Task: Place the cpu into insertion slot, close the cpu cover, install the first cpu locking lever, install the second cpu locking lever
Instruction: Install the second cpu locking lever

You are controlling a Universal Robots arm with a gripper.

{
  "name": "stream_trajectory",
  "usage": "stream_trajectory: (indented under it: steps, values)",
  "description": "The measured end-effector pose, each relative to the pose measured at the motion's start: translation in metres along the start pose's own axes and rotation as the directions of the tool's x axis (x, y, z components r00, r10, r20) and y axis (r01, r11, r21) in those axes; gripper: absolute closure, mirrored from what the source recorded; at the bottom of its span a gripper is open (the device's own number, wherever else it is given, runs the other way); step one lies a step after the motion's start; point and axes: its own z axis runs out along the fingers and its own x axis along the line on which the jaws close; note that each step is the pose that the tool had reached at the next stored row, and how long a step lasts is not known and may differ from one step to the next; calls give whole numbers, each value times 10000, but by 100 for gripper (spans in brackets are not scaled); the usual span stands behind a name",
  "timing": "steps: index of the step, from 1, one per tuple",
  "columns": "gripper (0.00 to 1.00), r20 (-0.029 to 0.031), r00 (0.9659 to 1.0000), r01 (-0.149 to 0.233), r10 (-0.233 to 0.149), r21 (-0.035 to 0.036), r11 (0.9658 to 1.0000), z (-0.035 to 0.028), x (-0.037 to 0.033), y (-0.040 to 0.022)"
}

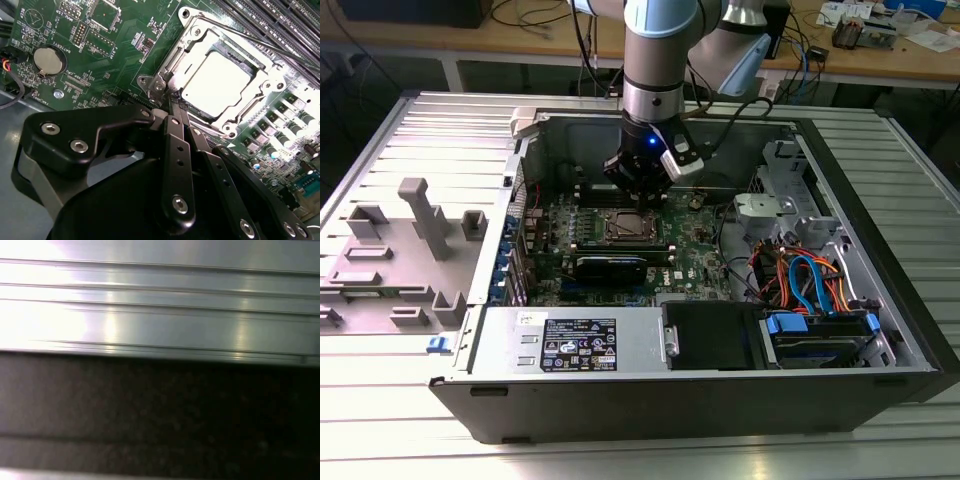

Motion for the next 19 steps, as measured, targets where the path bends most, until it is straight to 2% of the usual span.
stream_trajectory:
  steps: [9, 12, 19]
  values:
    - [89, 0, 10000, 0, 0, 3, 10000, 0, 2, -27]
    - [89, 0, 10000, -1, 1, 2, 10000, 1, 3, -56]
    - [89, 0, 10000, 0, 0, 2, 10000, 4, 9, -166]
